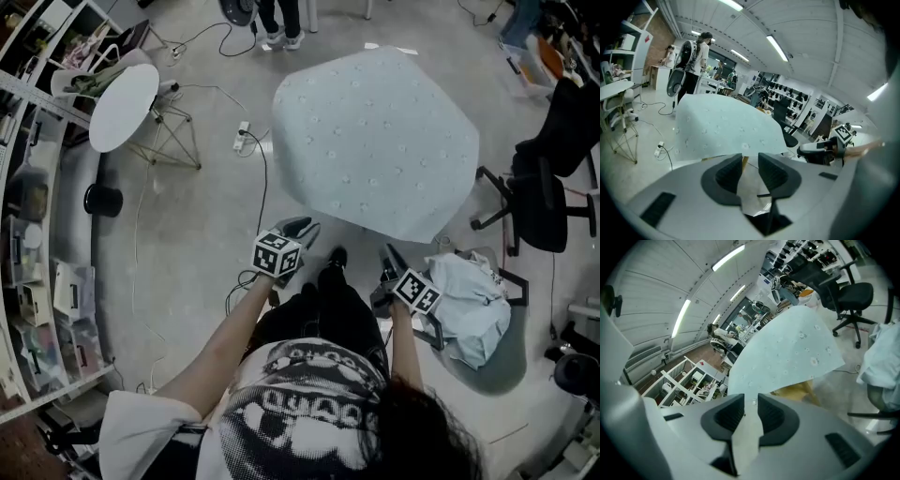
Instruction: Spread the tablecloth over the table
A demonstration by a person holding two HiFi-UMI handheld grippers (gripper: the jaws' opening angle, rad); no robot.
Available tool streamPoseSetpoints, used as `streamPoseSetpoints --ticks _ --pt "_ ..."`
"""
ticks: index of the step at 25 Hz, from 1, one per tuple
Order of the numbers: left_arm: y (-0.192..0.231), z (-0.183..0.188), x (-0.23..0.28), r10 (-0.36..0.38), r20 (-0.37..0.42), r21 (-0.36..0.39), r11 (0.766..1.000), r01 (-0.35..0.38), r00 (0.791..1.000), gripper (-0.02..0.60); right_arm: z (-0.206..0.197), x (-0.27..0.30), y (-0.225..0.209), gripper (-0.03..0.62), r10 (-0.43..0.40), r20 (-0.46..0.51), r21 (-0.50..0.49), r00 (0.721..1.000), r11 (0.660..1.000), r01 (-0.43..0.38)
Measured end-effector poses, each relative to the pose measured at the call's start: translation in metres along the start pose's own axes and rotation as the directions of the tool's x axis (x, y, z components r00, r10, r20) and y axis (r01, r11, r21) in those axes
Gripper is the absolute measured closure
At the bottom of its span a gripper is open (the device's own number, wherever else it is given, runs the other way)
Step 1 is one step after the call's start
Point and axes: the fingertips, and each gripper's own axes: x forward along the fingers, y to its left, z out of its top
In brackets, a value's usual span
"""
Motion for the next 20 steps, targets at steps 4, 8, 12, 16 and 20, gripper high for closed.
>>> streamPoseSetpoints --ticks 4,8,12,16,20 --pt "-0.011 -0.002 -0.031 -0.006 0.034 0.026 1.000 0.005 0.999 0.479 -0.004 -0.014 0.032 0.519 0.054 0.012 -0.071 0.998 0.996 -0.053" --pt "-0.026 -0.009 -0.057 -0.028 0.042 0.119 0.993 0.023 0.999 0.479 -0.008 -0.034 0.067 0.519 0.124 0.034 -0.130 0.992 0.984 -0.118" --pt "-0.029 -0.010 -0.085 -0.038 0.087 0.119 0.992 0.028 0.996 0.480 -0.017 -0.051 0.102 0.519 0.173 0.040 -0.184 0.984 0.969 -0.163" --pt "-0.029 -0.016 -0.111 -0.030 0.104 0.124 0.992 0.016 0.994 0.480 -0.026 -0.064 0.130 0.519 0.210 0.012 -0.227 0.978 0.953 -0.202" --pt "-0.025 -0.028 -0.134 0.004 0.114 0.124 0.992 -0.018 0.993 0.480 -0.037 -0.070 0.148 0.519 0.219 -0.037 -0.280 0.975 0.934 -0.221"
